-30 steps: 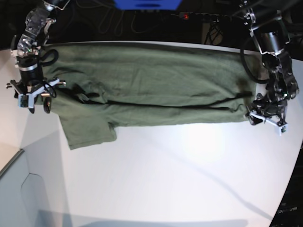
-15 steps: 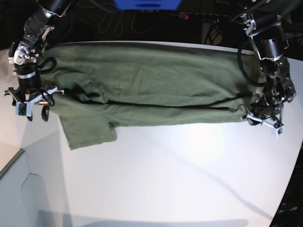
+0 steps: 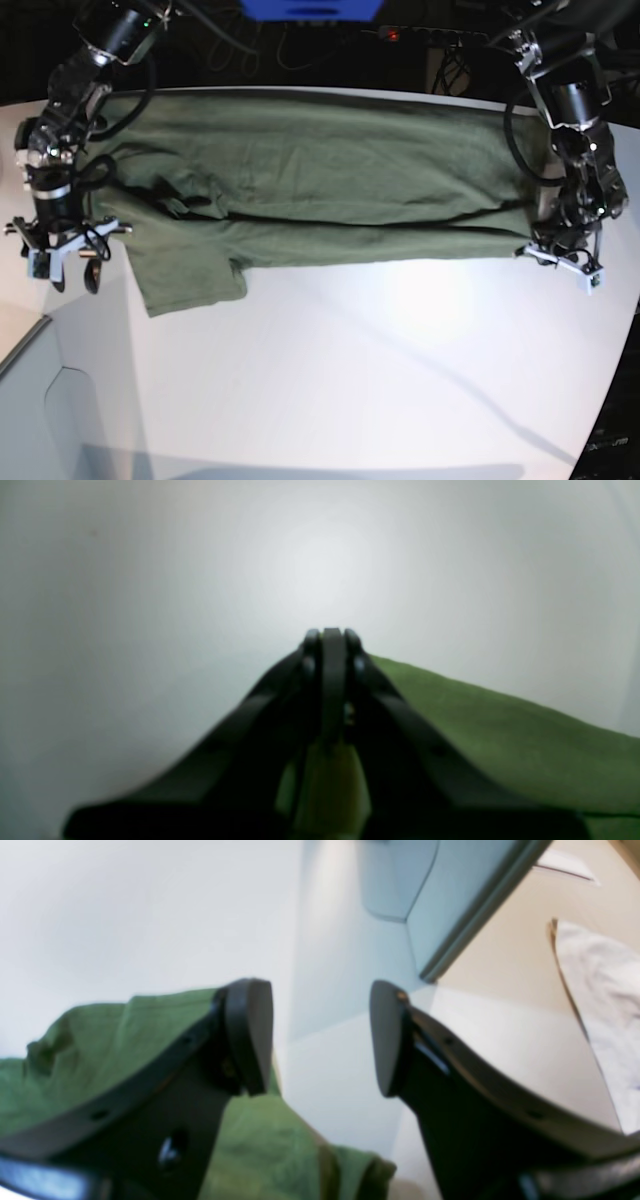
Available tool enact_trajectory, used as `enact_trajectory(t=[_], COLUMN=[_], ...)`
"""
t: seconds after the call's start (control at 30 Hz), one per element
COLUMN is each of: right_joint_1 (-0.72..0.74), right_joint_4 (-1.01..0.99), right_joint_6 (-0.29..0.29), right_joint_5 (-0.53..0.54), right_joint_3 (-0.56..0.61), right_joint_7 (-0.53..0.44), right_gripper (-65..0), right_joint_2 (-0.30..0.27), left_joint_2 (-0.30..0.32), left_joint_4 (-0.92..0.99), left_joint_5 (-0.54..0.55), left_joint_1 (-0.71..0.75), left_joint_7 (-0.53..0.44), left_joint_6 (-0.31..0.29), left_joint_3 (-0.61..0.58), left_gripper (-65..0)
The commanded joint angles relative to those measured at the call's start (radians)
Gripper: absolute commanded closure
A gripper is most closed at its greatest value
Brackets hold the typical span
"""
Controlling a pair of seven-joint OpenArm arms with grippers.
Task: Layout the t-shirt on the table in an organized manner, then fold the t-shirt properly
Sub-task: 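Release the hem and move both grippers to the folded edge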
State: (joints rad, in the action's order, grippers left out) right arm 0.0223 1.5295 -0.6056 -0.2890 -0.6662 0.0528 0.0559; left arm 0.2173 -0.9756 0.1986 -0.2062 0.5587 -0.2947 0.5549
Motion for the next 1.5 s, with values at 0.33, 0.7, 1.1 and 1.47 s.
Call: enact_trajectory(t=[0.33, 0.7, 1.1, 1.47], right_joint_1=[0.133, 0.351, 0.443, 0.480], right_joint_4=[-0.099, -0.522, -0.800, -0.943], right_joint_6=[-0.003, 0.002, 0.128, 0.126], right_joint_5=[0.015, 0.014, 0.018, 0.020], right_joint_3=[0.303, 0.331, 0.331, 0.336], right_joint_7=[0.388, 0.401, 0.224, 0.154], right_gripper=[-44.4, -45.1, -45.3, -45.0], right_joint_2=[-0.159, -0.219, -0.259, -0.262], left_joint_2=[0.012, 0.012, 0.012, 0.012], left_joint_4=[-0.113, -0.111, -0.111, -0.110], left_joint_5=[0.014, 0.015, 0.015, 0.014], left_joint_1=[0.001, 0.012, 0.012, 0.006], left_joint_7=[-0.018, -0.018, -0.021, -0.024], left_joint_6=[0.001, 0.001, 0.001, 0.001], left_joint_3=[0.004, 0.004, 0.006, 0.006], left_gripper=[-0.1, -0.1, -0.1, -0.1])
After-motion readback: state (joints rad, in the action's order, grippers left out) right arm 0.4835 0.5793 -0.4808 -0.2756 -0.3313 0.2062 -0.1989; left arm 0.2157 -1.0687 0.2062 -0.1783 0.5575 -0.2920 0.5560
